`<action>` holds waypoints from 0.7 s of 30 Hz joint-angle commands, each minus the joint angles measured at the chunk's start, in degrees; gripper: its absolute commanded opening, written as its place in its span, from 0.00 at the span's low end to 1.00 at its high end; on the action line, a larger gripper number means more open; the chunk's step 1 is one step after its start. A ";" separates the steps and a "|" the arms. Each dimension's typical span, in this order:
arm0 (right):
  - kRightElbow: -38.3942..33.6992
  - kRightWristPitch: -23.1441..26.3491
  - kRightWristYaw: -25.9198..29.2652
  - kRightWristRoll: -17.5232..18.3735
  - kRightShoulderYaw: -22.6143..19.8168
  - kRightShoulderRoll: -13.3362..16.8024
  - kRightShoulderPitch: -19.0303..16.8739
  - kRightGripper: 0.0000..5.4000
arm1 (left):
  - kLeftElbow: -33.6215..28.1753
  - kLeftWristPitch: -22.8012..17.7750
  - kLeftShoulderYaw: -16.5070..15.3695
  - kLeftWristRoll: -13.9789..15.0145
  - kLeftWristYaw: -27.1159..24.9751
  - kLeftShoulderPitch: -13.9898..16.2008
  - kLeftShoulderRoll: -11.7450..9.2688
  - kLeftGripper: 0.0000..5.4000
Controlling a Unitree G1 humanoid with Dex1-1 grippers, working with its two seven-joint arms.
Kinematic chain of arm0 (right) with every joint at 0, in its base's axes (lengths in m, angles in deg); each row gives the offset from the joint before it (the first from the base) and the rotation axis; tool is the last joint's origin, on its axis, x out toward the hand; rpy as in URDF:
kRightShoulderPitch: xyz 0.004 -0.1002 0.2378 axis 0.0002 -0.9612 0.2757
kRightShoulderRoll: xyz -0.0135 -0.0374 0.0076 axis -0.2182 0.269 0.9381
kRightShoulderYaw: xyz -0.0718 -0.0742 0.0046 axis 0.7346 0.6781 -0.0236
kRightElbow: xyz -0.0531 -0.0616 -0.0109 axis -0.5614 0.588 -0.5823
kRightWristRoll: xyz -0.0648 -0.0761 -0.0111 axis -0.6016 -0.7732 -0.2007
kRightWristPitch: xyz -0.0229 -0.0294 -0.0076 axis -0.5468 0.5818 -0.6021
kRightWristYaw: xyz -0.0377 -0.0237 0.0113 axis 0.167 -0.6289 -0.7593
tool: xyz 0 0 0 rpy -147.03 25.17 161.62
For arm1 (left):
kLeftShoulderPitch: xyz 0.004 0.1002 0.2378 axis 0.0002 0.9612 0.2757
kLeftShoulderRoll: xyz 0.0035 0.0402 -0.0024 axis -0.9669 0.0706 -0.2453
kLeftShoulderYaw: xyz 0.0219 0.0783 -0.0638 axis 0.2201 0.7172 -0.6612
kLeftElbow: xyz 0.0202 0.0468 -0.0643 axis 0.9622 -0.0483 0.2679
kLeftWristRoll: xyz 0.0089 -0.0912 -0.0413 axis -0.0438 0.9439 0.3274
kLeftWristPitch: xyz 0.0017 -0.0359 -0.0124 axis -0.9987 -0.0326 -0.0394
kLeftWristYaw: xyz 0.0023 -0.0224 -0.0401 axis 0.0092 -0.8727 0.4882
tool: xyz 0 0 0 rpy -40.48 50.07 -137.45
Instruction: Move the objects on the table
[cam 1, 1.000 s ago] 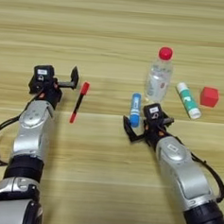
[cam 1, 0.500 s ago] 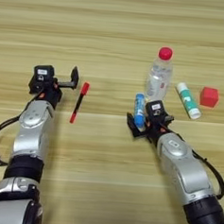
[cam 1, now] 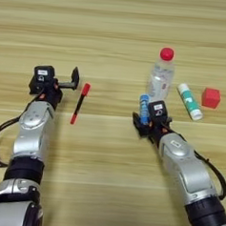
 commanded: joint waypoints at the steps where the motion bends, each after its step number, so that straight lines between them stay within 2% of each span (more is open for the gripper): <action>1: 2.99 3.99 0.14 0.86 -0.01 -1.81 -1.74 0.50 | -0.18 0.35 -0.17 0.00 0.01 -0.64 -0.33 1.00; 14: 2.52 3.52 0.16 0.77 0.17 -1.42 -1.76 0.26 | -0.10 0.34 -0.01 -0.21 0.17 -0.69 -0.29 1.00; 17: 0.41 1.88 0.84 0.56 1.12 -1.02 -2.16 0.26 | -0.07 0.36 0.02 -0.24 0.19 -0.70 -0.29 1.00; 21: -7.79 0.24 1.95 -0.06 3.97 -0.26 -4.05 0.26 | 0.03 0.40 0.03 -0.27 0.25 -0.73 -0.32 1.00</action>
